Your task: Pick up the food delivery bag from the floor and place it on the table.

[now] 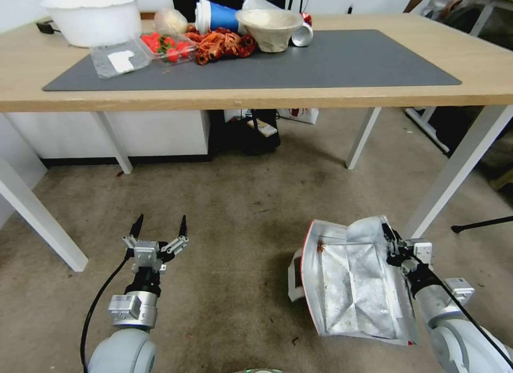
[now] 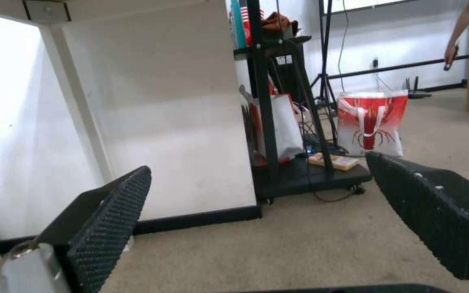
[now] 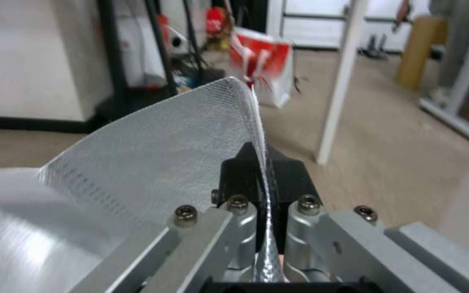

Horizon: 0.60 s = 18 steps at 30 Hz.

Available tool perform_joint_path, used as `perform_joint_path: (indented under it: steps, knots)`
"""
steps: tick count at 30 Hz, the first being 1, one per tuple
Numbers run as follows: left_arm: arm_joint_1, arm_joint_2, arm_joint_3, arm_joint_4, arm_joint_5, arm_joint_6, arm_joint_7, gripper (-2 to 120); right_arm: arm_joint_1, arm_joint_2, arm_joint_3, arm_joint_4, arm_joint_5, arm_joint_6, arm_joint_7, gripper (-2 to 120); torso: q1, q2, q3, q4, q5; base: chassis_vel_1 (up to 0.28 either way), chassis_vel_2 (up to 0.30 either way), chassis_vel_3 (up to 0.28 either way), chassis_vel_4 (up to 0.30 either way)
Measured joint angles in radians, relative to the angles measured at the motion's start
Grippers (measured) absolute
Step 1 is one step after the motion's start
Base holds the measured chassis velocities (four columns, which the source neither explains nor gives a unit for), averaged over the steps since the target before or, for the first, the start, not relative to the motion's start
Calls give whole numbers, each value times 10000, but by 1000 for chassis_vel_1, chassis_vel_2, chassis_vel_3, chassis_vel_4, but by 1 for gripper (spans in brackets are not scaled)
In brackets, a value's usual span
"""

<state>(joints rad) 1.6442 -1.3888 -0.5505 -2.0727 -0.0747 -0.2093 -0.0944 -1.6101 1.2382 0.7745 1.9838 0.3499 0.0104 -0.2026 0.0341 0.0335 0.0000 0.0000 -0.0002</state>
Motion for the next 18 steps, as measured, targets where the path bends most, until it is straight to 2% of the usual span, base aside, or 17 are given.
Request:
perform_joint_path:
  steps: [6, 18]
  knots:
    - [114, 5, 31, -147, -42, -66, -82, 101, -124, -221, -140, 535, 45, 234, -399, 0, 0, 0, 0, 0, 1, 0, 0, 0, 0]
    - [363, 72, -214, -662, -826, 204, 798, 100, -6, -996, -158, 1110, 1186, 1252, -2470, 0, 0, 0, 0, 1, 3, 0, 0, 0, 0]
